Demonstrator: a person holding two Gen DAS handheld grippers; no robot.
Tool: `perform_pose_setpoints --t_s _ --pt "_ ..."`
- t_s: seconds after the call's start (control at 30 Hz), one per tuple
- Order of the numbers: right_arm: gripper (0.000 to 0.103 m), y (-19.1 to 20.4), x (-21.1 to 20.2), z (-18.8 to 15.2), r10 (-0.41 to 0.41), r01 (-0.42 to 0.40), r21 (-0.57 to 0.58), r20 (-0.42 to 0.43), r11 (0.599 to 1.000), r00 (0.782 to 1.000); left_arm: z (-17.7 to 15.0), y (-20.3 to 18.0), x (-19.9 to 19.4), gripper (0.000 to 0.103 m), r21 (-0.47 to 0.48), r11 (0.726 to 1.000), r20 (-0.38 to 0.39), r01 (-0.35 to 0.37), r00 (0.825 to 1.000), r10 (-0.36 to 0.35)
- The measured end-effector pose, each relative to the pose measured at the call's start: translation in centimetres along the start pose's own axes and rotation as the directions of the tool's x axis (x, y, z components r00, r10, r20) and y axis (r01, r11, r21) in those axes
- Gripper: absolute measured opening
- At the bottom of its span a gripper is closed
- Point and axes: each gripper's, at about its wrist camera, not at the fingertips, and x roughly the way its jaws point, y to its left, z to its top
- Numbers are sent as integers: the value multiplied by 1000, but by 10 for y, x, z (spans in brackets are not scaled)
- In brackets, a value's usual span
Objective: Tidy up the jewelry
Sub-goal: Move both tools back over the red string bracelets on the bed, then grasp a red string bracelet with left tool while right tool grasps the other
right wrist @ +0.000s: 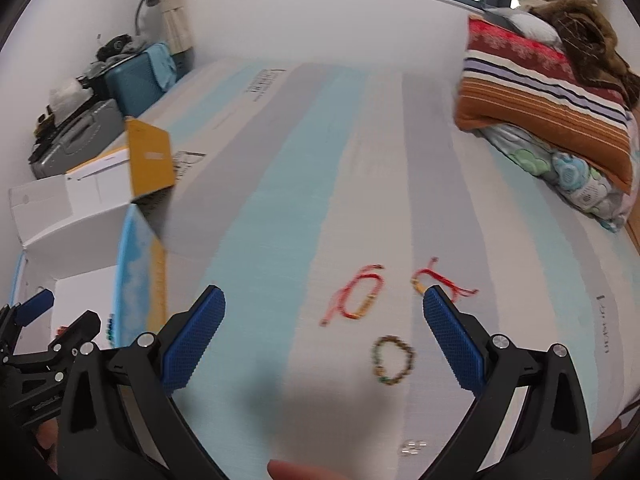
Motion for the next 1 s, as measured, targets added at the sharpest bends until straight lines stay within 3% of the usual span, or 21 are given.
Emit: perform_pose_setpoints --t_s 0.5,1.0 --pt "95 -108 65 -30 -86 98 121 -103 988 991 -2 -105 64 97 133 988 -65 80 995 -72" --pt "95 -157 175 -45 -38 78 186 -206 980 978 -11 -192 168 97 219 966 -162 140 981 -106"
